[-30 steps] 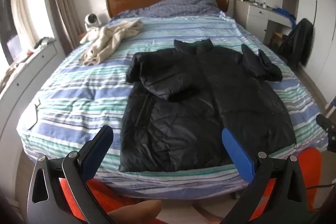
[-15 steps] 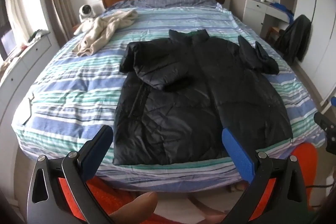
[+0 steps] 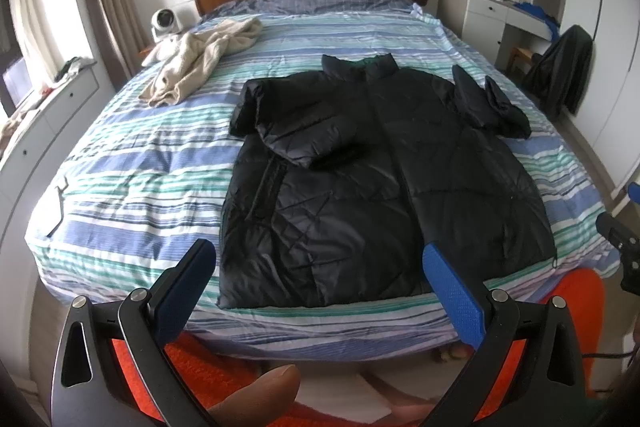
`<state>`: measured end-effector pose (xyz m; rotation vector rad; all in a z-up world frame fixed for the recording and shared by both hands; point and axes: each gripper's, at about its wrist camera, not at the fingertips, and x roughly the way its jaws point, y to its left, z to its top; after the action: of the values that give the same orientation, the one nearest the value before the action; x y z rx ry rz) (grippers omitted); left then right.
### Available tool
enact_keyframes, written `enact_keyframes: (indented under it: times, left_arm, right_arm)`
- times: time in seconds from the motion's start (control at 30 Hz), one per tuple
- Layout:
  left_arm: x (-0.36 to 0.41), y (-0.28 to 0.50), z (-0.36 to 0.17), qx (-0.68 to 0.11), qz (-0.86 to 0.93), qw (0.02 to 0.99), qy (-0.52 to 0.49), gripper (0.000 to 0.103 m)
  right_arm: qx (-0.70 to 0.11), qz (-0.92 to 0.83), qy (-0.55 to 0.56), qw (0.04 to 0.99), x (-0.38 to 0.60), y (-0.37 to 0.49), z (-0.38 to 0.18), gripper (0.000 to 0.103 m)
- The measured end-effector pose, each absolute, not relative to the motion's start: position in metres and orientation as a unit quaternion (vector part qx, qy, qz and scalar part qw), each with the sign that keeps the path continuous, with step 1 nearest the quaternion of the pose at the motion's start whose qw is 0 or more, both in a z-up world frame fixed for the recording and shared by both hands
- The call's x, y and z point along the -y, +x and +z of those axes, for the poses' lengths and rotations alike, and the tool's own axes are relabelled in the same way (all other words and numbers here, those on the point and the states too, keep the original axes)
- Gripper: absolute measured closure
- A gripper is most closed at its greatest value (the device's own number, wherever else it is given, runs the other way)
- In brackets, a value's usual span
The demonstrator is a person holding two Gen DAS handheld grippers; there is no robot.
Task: Fold large clothes
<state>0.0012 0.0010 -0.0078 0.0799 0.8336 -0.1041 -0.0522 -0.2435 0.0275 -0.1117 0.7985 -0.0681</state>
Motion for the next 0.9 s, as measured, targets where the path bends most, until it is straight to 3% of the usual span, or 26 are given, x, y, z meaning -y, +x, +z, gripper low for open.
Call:
enact_keyframes:
  times: [0.9]
  left_arm:
    - [-0.009, 0.003, -0.001, -0.398, -0.028, 0.916, 0.035, 0.000]
  right_arm:
    - [-0.384, -0.051, -0.023, 0.922, 0.261, -0.049, 0.031, 0.000]
